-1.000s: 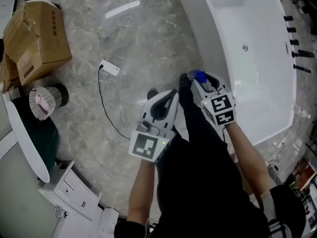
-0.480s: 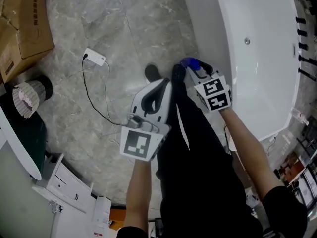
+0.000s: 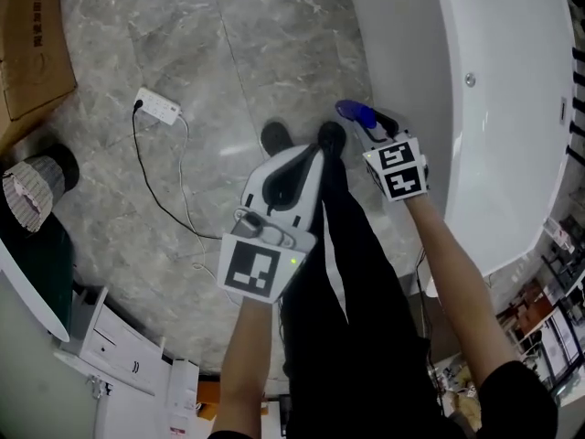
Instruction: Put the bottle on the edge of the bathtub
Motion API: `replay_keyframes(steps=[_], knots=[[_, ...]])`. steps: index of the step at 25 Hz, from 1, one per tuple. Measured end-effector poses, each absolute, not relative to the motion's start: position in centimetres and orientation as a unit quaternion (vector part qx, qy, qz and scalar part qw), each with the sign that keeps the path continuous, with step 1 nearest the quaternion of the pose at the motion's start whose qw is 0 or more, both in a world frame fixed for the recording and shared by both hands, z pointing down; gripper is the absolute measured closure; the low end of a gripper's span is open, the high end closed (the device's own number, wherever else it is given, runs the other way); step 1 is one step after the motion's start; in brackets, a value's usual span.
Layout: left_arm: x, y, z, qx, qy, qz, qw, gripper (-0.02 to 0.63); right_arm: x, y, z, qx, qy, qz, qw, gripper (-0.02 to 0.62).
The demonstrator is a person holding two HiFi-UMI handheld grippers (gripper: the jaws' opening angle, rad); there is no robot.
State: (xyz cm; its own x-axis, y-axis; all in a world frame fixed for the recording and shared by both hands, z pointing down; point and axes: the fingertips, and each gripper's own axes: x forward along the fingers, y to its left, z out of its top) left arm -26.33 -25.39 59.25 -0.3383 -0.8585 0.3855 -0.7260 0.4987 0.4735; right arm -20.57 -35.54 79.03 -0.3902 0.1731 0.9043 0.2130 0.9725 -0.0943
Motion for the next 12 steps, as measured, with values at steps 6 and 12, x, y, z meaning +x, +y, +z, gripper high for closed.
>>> replay_keyframes(steps=[6, 12], knots=[[-27.0, -25.4, 64.8, 0.502, -0.791, -0.114, 0.330, 0.595, -21.6, -36.0, 85.9, -0.114, -0.813, -0.039, 0.569, 0.449], [-27.3, -24.8, 69.6, 0.511, -0.781, -0.096, 0.345, 0.595, -22.3, -36.4, 92.7, -0.120, -0.793, -0.064, 0.594, 0.449]])
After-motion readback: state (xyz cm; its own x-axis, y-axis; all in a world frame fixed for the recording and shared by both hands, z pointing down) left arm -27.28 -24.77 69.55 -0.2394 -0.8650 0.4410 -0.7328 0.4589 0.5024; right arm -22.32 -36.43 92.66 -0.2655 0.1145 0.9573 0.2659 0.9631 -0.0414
